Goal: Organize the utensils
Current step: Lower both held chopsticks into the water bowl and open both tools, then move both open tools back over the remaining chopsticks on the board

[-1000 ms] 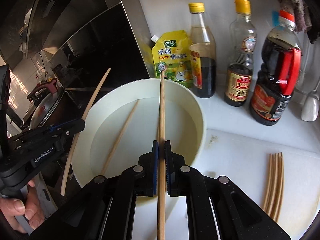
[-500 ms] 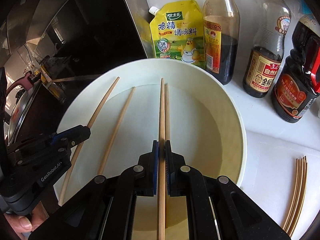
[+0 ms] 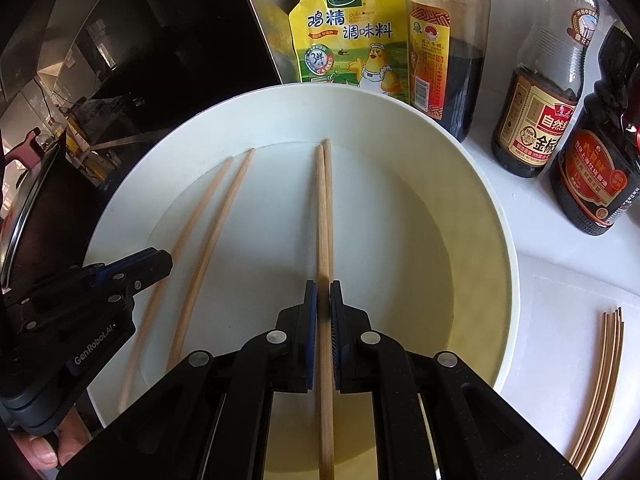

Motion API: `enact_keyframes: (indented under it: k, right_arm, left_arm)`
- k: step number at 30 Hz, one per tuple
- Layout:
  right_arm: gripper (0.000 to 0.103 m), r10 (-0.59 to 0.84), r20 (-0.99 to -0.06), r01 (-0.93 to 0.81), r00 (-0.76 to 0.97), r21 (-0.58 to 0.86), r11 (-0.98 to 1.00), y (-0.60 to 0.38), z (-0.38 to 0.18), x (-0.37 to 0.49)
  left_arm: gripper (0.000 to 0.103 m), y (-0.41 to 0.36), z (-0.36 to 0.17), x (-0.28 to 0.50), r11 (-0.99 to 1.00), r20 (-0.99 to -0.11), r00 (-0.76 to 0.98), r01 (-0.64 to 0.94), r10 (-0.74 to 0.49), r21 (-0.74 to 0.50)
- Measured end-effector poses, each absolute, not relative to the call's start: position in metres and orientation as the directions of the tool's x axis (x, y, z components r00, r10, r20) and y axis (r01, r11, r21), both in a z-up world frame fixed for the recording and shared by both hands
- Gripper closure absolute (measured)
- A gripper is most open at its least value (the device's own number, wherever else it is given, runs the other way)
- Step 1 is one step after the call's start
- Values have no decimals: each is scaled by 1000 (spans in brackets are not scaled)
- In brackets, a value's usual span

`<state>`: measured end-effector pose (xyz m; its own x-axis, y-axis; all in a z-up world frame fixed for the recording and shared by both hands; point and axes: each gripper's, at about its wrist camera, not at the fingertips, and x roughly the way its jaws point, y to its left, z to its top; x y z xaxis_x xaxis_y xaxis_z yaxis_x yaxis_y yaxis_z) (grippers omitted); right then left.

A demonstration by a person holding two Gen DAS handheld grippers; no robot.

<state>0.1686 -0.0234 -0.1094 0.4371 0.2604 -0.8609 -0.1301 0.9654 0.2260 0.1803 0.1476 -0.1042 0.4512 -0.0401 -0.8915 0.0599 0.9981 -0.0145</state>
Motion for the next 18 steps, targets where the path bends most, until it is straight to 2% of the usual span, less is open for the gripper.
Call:
enact_keyframes:
  k: [1, 3, 4, 7, 8, 9, 18]
  right_arm:
    - [95, 258, -863, -131, 436, 222, 966, -23, -109, 168]
    - [85, 254, -861, -132, 441, 218, 967, -25, -108, 166]
    - [84, 249, -860, -128, 445, 214, 968, -26, -107, 165]
    - [83, 251, -854, -123, 456, 219, 968, -31, -103, 162]
    - [82, 246, -852, -120, 462, 215, 969, -32, -101, 161]
    - [81, 244, -849, -118, 468, 213, 970, -34, -99, 160]
    - [74, 254, -821, -133, 512, 216, 967, -37, -78, 145]
  left_arm:
    - [90, 148, -104, 180, 998, -891, 452, 58, -37, -12]
    - [77, 148, -104, 181, 998, -890, 455, 54, -33, -9]
    - [74, 148, -103, 181, 999, -889, 458, 52, -30, -7]
    - [51, 150, -97, 177, 999, -881, 473, 42, -22, -2]
    - [35, 151, -95, 176, 999, -876, 482, 38, -17, 2]
    - [28, 151, -92, 174, 999, -868, 496, 36, -15, 3]
    - [24, 150, -75, 162, 999, -851, 525, 37, -17, 3]
